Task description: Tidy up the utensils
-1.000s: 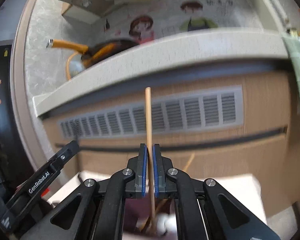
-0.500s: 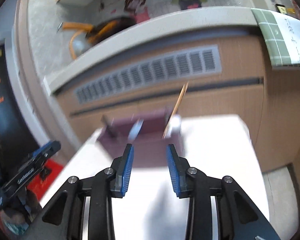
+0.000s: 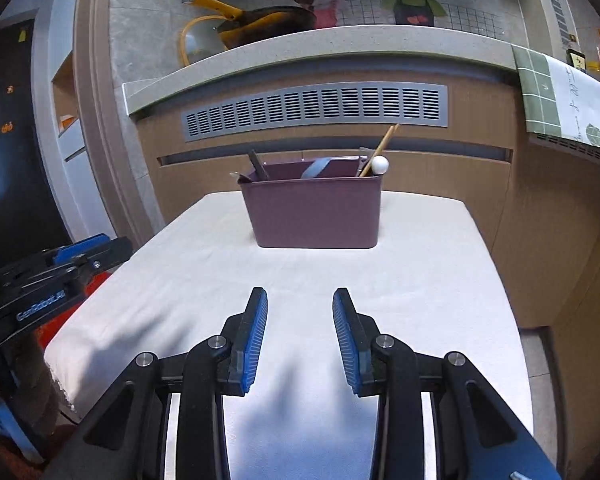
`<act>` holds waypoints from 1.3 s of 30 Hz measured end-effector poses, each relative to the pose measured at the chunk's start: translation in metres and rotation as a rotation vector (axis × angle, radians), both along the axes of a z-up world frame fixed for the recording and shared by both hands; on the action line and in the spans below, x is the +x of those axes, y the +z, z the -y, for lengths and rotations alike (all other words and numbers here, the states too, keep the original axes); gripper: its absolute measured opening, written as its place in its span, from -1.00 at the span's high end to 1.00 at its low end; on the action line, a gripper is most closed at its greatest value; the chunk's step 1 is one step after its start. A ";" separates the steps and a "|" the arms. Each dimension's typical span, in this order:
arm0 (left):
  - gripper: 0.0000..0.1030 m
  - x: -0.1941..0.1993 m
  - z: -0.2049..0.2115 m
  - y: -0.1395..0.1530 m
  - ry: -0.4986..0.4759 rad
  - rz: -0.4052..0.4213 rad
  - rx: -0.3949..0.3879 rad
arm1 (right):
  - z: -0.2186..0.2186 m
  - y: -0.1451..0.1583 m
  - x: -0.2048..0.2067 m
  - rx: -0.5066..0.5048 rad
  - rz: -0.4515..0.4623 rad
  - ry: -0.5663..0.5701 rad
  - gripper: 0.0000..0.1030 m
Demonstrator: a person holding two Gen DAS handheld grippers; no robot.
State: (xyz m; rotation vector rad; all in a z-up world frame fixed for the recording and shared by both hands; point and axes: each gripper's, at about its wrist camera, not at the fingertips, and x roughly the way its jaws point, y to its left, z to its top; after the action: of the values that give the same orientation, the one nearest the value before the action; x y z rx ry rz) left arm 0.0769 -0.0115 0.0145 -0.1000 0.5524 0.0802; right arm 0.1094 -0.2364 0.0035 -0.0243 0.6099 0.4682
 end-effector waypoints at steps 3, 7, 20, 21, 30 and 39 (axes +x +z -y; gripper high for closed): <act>0.29 0.001 0.001 0.000 -0.010 -0.006 -0.005 | 0.001 0.002 0.000 -0.005 0.009 -0.010 0.37; 0.29 0.002 0.002 -0.001 -0.021 -0.013 -0.004 | 0.002 0.002 0.000 -0.010 0.007 -0.017 0.37; 0.29 0.003 0.001 -0.002 -0.018 -0.018 -0.011 | 0.000 0.000 0.001 -0.018 -0.004 -0.015 0.37; 0.29 0.003 0.002 -0.001 -0.017 -0.018 -0.012 | 0.000 0.000 0.001 -0.018 -0.005 -0.016 0.37; 0.29 0.004 0.002 -0.003 -0.024 -0.026 -0.018 | 0.000 -0.002 0.002 -0.019 -0.011 -0.020 0.37; 0.29 0.004 0.003 -0.006 -0.041 -0.036 -0.025 | 0.000 -0.002 0.003 -0.024 -0.009 -0.030 0.37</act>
State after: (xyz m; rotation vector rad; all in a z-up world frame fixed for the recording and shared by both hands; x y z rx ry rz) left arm 0.0812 -0.0146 0.0084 -0.1114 0.5913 0.0355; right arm 0.1121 -0.2369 0.0013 -0.0363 0.6236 0.4326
